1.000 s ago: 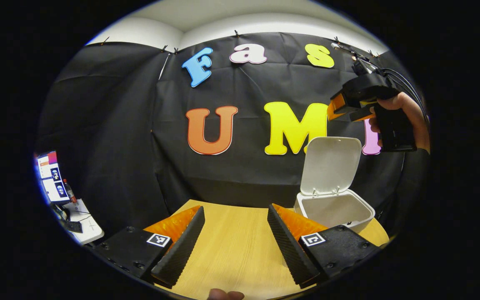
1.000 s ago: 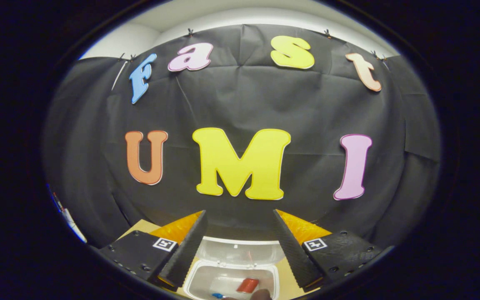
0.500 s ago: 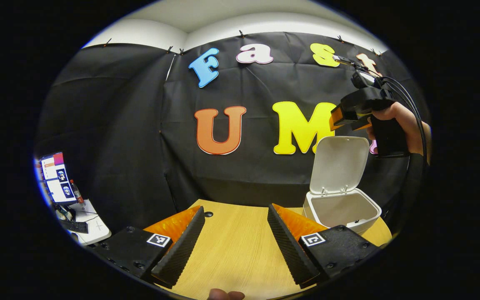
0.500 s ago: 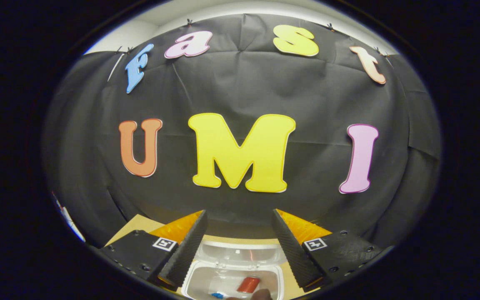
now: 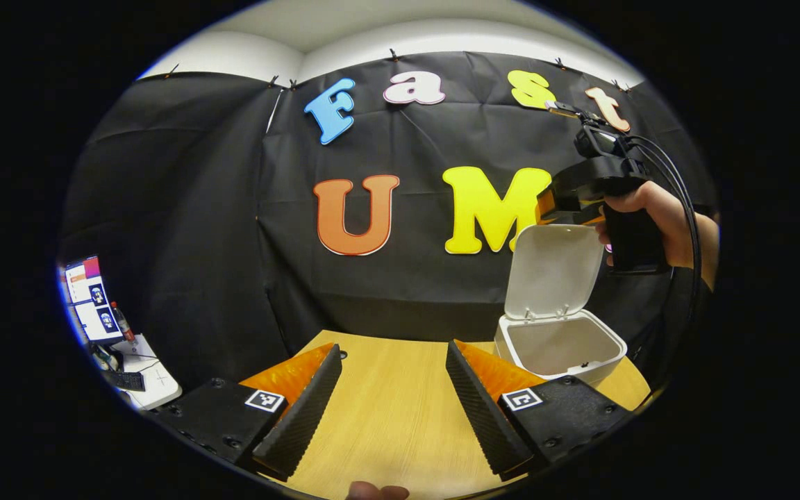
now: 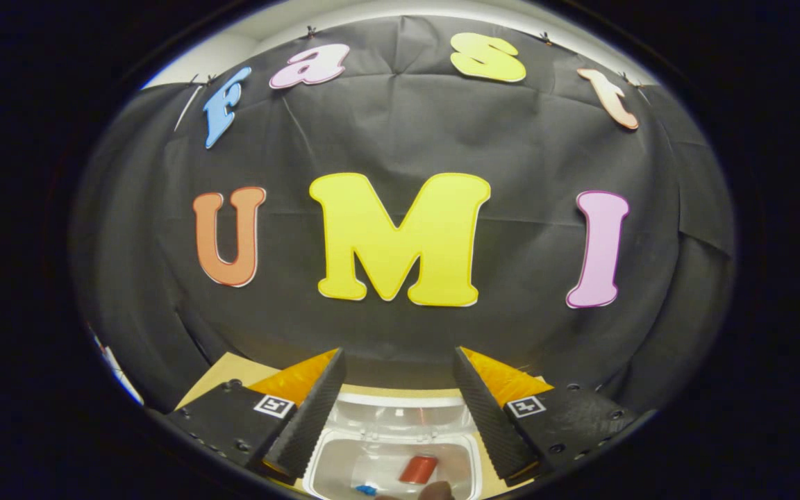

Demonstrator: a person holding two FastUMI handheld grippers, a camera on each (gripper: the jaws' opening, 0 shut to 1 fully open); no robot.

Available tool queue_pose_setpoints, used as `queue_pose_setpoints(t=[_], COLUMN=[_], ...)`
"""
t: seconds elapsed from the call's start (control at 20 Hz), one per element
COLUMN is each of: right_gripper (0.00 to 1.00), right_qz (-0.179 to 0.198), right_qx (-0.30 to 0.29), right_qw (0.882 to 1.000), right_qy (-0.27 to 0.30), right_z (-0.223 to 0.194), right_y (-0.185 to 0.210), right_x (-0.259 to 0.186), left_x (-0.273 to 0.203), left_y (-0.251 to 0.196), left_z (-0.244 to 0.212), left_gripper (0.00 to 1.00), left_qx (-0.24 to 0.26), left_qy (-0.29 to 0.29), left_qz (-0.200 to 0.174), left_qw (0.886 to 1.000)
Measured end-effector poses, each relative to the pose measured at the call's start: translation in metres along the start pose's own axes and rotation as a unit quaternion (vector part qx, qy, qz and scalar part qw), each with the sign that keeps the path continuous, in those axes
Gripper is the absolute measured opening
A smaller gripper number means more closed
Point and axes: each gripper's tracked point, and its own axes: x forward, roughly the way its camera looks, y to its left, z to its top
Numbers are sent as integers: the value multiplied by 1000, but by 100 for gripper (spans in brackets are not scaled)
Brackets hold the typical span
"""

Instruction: Press the lid of the desktop garbage bin to open it, pick up the crumpled paper on the desktop and throw it into the bin, then pick up the pop can on the desktop and drop it into the bin, and finally close the garbage bin lid.

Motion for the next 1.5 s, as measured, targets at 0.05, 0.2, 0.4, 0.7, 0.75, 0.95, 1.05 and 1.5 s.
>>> queue_pose_setpoints(t=[0.05, 0.2, 0.4, 0.7, 0.75, 0.95, 1.05, 1.5], right_gripper=[95, 95, 96, 96, 94, 98, 98, 97], right_qz=[0, -1, -4, -16, -19, -19, -16, -14], right_qx=[1, 7, 15, 29, 30, 26, 24, 25], right_qw=[1000, 1000, 1000, 999, 998, 998, 996, 993], right_qy=[2, 10, 18, 43, 47, 60, 79, 114], right_z=[-3, -14, -36, -79, -85, -117, -138, -185], right_y=[1, -1, -5, -17, -19, -22, -23, -25], right_x=[-1, -11, -29, -52, -56, -70, -76, -82], left_x=[-2, -6, -8, -9, -9, -11, -12, -13], left_y=[-2, -6, -10, -20, -20, -23, -24, -27], left_z=[0, 2, 3, 7, 5, 3, 2, 1], left_gripper=[98, 98, 98, 98, 98, 98, 98, 98], left_qx=[1, 6, 7, 7, 7, 3, 4, 7], left_qy=[-1, -6, -9, -17, -16, -13, -13, -13], left_qz=[-4, -13, -24, -46, -46, -54, -58, -67], left_qw=[1000, 1000, 1000, 999, 999, 998, 998, 998])
